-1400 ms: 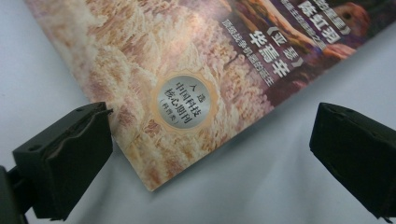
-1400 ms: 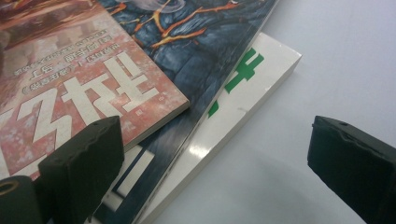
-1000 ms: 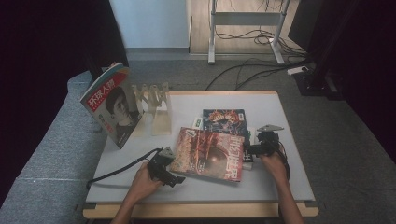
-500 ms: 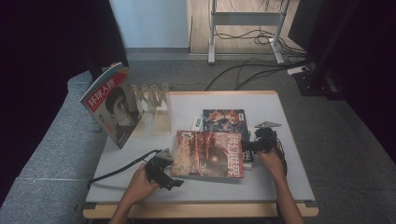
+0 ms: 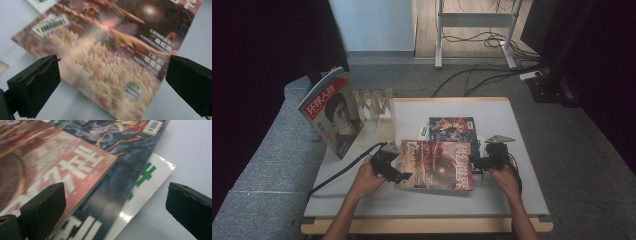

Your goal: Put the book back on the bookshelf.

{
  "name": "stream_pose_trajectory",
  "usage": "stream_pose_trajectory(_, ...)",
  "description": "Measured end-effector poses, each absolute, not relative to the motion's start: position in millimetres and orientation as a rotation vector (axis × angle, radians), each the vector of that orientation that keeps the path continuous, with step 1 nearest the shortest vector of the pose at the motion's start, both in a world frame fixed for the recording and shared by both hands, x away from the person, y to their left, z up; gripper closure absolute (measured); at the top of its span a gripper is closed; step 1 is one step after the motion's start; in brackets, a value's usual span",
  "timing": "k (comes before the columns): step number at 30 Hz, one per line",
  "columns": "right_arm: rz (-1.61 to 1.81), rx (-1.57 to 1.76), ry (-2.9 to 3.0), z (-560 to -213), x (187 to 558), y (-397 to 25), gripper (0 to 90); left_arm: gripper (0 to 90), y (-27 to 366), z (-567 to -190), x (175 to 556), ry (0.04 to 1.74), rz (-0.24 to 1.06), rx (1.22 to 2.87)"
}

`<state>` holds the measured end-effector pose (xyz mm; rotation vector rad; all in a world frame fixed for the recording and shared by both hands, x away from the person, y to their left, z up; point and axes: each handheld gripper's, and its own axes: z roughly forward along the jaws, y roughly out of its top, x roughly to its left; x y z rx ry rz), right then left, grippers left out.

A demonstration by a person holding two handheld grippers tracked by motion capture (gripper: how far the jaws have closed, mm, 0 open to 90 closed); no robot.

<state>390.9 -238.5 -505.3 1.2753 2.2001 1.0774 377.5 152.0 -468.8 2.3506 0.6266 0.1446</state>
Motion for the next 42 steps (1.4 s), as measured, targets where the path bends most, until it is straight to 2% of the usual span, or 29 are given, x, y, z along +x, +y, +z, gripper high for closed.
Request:
stream_pose_trajectory(8,1.122,1.198,2.265,-502.5,369.0,-223.8,2.5,0.0,139.4,-469.2,410.7,0.635,0.112,2.315)
stream_pose_trajectory(16,1.15,1.162,2.307,-506.0,351.9,-213.1,1.0,0.0,122.3,-471.2,433.6,0.624,0.142,2.364)
stream_pose_trajectory(24,1.152,1.123,2.353,-511.7,335.8,-201.6,0.0,0.0,121.1,-482.4,456.6,0.67,0.134,2.33)
stream_pose_trajectory(42,1.101,1.035,2.377,-515.1,303.9,-188.6,0.0,0.0,116.4,-504.3,471.1,0.694,0.098,2.326)
